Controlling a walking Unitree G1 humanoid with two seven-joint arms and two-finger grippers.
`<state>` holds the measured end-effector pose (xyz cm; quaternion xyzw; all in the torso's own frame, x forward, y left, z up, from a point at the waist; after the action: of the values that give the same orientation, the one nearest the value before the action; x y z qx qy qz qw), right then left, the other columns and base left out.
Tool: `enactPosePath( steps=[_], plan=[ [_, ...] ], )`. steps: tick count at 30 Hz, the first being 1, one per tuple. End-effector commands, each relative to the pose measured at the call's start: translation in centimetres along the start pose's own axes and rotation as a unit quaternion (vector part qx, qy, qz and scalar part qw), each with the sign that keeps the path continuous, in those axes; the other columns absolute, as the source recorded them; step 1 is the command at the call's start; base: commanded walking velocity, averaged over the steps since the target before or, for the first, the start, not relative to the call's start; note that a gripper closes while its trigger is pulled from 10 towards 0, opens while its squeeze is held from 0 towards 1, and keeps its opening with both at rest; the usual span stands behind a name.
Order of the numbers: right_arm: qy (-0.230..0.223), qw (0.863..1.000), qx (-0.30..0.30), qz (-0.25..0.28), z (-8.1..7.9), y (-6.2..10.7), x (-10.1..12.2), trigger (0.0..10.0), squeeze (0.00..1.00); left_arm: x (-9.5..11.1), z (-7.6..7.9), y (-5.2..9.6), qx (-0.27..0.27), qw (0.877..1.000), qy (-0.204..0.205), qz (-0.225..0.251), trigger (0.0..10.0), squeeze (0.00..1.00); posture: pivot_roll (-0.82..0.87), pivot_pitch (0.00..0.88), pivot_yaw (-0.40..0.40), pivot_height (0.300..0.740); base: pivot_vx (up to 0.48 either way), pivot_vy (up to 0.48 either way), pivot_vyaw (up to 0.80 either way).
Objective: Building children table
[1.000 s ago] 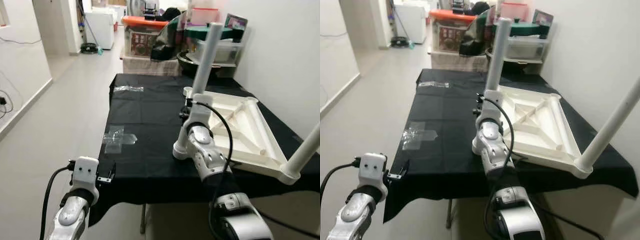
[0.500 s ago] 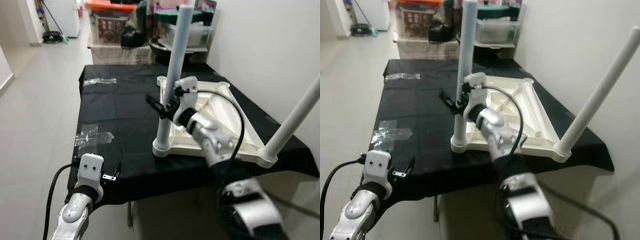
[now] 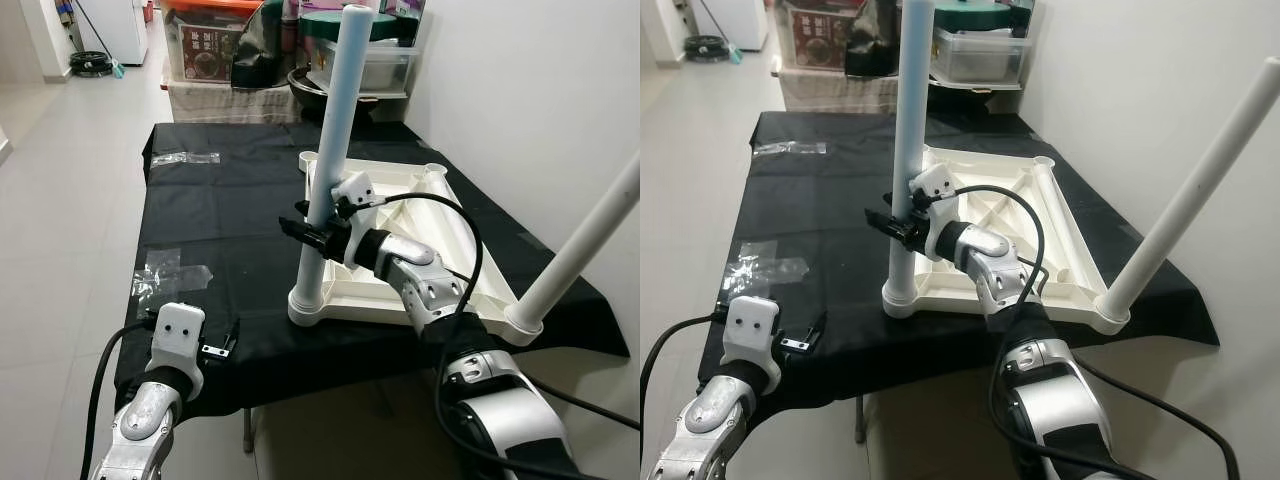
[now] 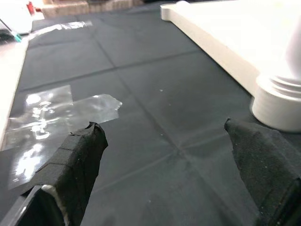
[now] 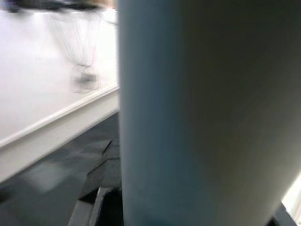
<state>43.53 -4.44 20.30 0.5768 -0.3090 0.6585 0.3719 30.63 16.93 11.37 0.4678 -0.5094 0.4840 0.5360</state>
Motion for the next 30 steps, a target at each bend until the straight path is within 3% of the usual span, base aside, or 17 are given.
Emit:
enactPosePath(
  steps=[1, 2, 3, 5, 6, 8, 10, 12, 13, 14, 15, 18, 19, 20, 21, 22, 30],
  plan=[
    [-0.004, 0.98, -0.167, -0.106, 5.1, 2.1, -4.7, 0.0, 0.0, -0.5, -0.3, 0.3, 0.006, 1.0, -0.005, -0.009, 10.0, 0.0, 0.07, 0.0, -0.118, 0.74, 0.0, 0.0, 0.0],
    [-0.016, 0.953, -0.275, -0.129, 7.8, 3.5, -5.6, 0.0, 0.0, -0.5, -0.3, 0.4, 0.005, 1.0, -0.005, -0.009, 10.0, 0.0, 0.07, 0.0, -0.118, 0.74, 0.0, 0.0, 0.0],
    [-0.016, 0.953, -0.275, -0.129, 7.8, 3.5, -5.6, 0.0, 0.0, -0.5, -0.3, 0.4, 0.005, 1.0, -0.005, -0.009, 10.0, 0.0, 0.07, 0.0, -0.118, 0.74, 0.0, 0.0, 0.0],
    [-0.024, 0.919, -0.365, -0.149, 7.4, 5.8, -7.6, 0.0, 0.0, -0.6, 0.2, 0.3, 0.0, 1.0, -0.003, -0.009, 10.0, 0.0, 0.07, 0.0, -0.11, 0.74, 0.0, 0.0, 0.0],
    [-0.019, 0.922, -0.357, -0.148, 5.6, 5.9, -7.6, 10.0, 0.0, -0.6, 0.3, 0.2, -0.002, 1.0, -0.002, -0.009, 10.0, 0.0, 0.06, 0.0, -0.107, 0.74, 0.0, 0.0, 0.0],
    [-0.014, 0.945, -0.304, -0.12, 2.5, 4.9, -6.3, 10.0, 0.0, -0.6, 0.3, 0.3, -0.004, 1.0, -0.002, -0.01, 10.0, 0.0, 0.06, 0.0, -0.105, 0.74, 0.0, 0.0, 0.0],
    [-0.014, 0.945, -0.304, -0.12, 2.5, 4.9, -6.3, 10.0, 0.0, -0.6, 0.3, 0.3, -0.004, 1.0, -0.002, -0.01, 10.0, 0.0, 0.06, 0.0, -0.105, 0.74, 0.0, 0.0, 0.0],
    [-0.003, 0.964, -0.256, -0.076, 0.9, 4.0, -4.6, 10.0, 0.0, -0.7, 0.2, 0.3, -0.004, 1.0, -0.003, -0.01, 10.0, 0.0, 0.06, 0.0, -0.105, 0.74, 0.0, 0.0, 0.0],
    [-0.009, 0.975, -0.218, -0.037, 0.1, 3.3, -3.1, 10.0, 0.24, -0.7, 0.2, 0.2, -0.003, 1.0, -0.003, -0.01, 10.0, 0.0, 0.06, 0.0, -0.111, 0.74, 0.0, 0.0, 0.0],
    [-0.009, 0.975, -0.218, -0.037, 0.1, 3.3, -3.1, 10.0, 0.24, -0.7, 0.2, 0.2, -0.003, 1.0, -0.003, -0.01, 10.0, 0.0, 0.06, 0.0, -0.111, 0.74, 0.0, 0.0, 0.0],
    [-0.035, 0.988, -0.151, 0.002, -0.9, 2.3, -1.5, 10.0, 1.0, -0.6, 0.2, 0.2, -0.002, 1.0, -0.002, -0.009, 10.0, 0.0, 0.06, 0.0, -0.116, 0.74, 0.0, 0.0, 0.0],
    [-0.041, 0.995, -0.071, 0.056, -1.9, 1.5, 0.8, 10.0, 1.0, -0.6, 0.1, 0.1, -0.001, 1.0, -0.002, -0.008, 10.0, 0.0, 0.06, 0.0, -0.119, 0.74, 0.0, 0.0, 0.0],
    [-0.03, 0.996, 0.044, 0.078, -3.4, 1.2, 2.0, 10.0, 0.0, -0.6, 0.1, 0.1, -0.001, 1.0, -0.001, -0.008, 10.0, 0.0, 0.06, 0.0, -0.119, 0.74, 0.0, 0.0, 0.0],
    [-0.001, 0.984, 0.143, 0.102, -4.4, 1.7, 3.0, 10.0, 0.0, -0.7, 0.2, 0.2, -0.002, 1.0, -0.001, -0.008, 10.0, 0.0, 0.06, 0.0, -0.121, 0.74, 0.0, 0.0, 0.0],
    [-0.001, 0.984, 0.143, 0.102, -4.4, 1.7, 3.0, 10.0, 0.0, -0.7, 0.2, 0.2, -0.002, 1.0, -0.001, -0.008, 10.0, 0.0, 0.06, 0.0, -0.121, 0.74, 0.0, 0.0, 0.0],
    [0.029, 0.964, 0.244, 0.102, -5.4, 2.8, 2.9, 10.0, 0.0, -0.7, 0.3, 0.2, -0.003, 1.0, 0.0, -0.008, 10.0, 0.0, 0.07, 0.0, -0.121, 0.74, 0.0, 0.0, 0.0],
    [0.076, 0.935, 0.341, 0.055, -7.5, 3.8, 0.0, 9.3, 0.0, -0.4, 0.1, 0.0, -0.001, 1.0, -0.002, -0.005, 10.0, 0.0, 0.08, 0.0, -0.132, 0.74, 0.0, 0.0, 0.0]
  ],
)
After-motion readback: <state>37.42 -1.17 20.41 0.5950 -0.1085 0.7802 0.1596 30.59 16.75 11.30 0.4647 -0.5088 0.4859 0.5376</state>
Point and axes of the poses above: a point about 5 cm out from each wrist's last joint towards the gripper, its own y axis pointing back from the gripper into the wrist, its own x axis along the axis of the wrist's last joint, z = x × y, the point moved 5 cm from there along -y, pointing out of the wrist towards the gripper, and after that the axes turned 9 degrees about y, right-handed, at the moved point
